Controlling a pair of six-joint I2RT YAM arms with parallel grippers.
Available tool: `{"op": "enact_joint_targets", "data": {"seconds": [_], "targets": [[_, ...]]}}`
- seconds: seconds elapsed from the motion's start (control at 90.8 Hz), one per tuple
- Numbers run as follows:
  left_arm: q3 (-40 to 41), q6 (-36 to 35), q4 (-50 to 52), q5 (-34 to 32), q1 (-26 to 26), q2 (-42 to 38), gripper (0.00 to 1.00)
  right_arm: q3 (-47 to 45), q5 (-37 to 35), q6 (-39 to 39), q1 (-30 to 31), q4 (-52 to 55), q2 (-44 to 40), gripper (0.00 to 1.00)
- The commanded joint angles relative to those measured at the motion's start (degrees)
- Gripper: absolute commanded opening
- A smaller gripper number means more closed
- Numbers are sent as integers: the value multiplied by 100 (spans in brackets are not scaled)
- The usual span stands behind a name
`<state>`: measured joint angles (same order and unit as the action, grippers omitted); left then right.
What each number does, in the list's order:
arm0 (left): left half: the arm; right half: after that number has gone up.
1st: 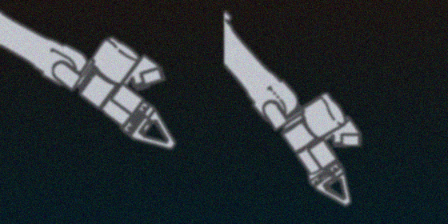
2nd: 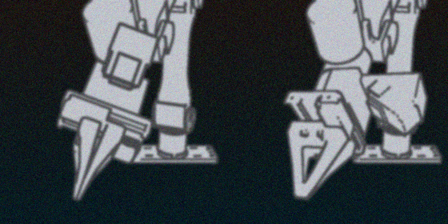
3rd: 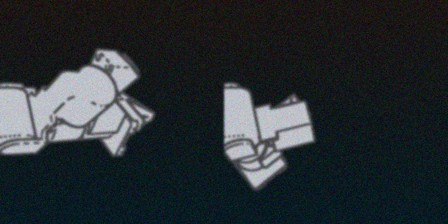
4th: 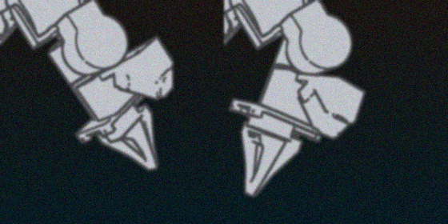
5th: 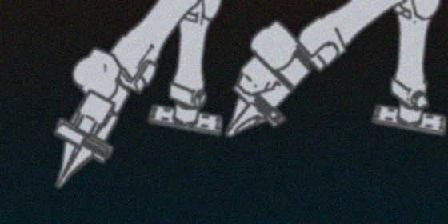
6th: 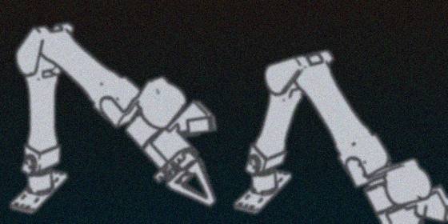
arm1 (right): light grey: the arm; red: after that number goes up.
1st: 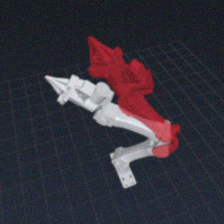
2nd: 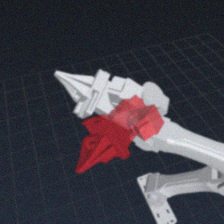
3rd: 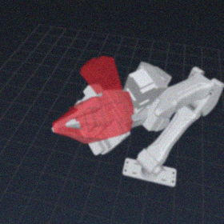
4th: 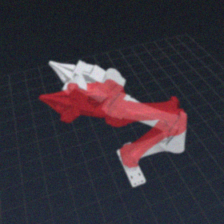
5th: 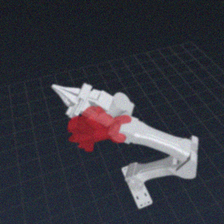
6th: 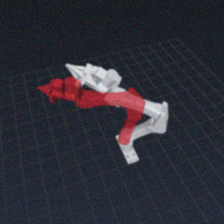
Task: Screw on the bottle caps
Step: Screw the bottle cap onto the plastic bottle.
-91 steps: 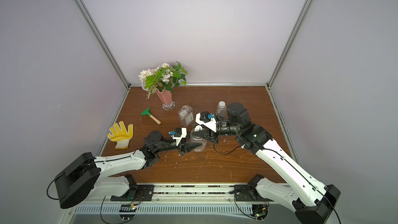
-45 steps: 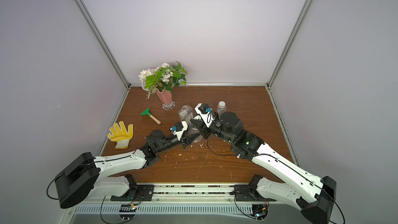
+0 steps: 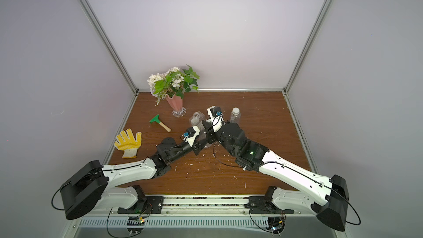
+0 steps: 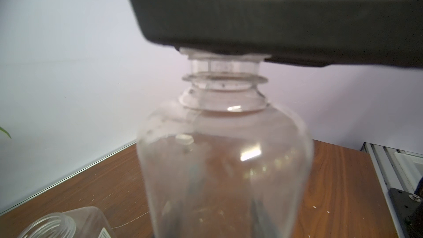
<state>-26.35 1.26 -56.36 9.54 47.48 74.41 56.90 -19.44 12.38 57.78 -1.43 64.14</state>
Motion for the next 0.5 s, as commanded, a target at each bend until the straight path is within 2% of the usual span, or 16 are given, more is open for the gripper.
{"op": "enact_joint_targets", "data": {"seconds": [0.0,0.22,0.264,0.319,0.484], "targets": [[-129,189,-1232,-427,-45,-154,39,122,168,-121,20,973,-89,36],[153,477,-1235,-658,-54,-192,39,403,931,-713,-127,1452,-679,86],[192,550,-1233,-646,-51,-221,39,366,1134,-814,-139,1437,-856,94],[246,622,-1229,-593,-52,-259,39,323,1345,-949,-169,1419,-1057,99],[457,664,-1228,-224,-84,-579,39,300,2203,-1441,-564,1557,-1470,99]]}}
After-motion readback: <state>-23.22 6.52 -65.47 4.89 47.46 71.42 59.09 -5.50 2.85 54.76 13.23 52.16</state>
